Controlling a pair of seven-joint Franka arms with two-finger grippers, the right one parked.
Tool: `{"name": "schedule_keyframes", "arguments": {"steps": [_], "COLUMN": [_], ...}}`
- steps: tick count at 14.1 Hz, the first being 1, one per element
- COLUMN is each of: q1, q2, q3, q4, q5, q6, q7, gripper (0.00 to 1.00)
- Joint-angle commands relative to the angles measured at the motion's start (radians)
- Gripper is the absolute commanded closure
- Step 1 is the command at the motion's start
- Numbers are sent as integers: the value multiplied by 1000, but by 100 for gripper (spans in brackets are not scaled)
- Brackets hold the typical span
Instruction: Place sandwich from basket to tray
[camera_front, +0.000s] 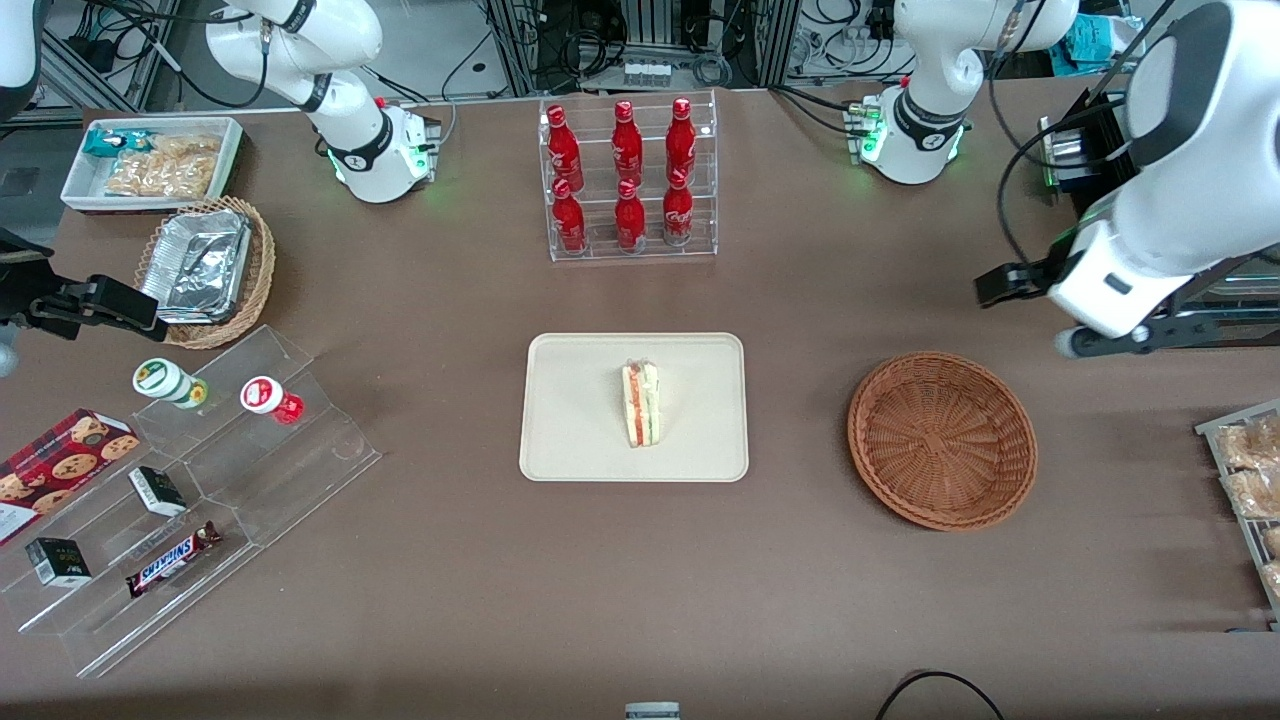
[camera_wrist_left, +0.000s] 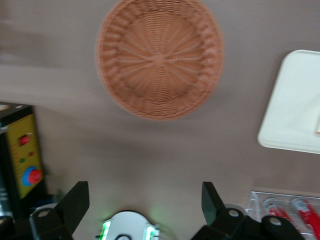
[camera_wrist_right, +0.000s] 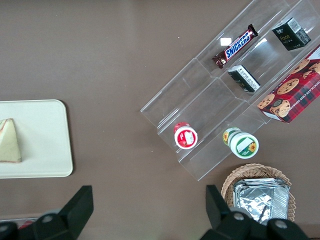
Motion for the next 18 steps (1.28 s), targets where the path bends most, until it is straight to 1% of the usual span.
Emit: {"name": "schedule_keyframes", "arguments": {"steps": [1,4,13,15,18], "q1": [61,116,122,124,122], "q2": [-42,-57,-65,-67,-97], "q3": [-12,-12,-14,-12,-14], "q4": [-31,-25,61,82,86], "q5": [26,21,3,-23,-14], "q6": [-9,-21,-10,-15,-15], "q7": [48,125,114,114,131], "gripper": [0,0,0,0,1]}}
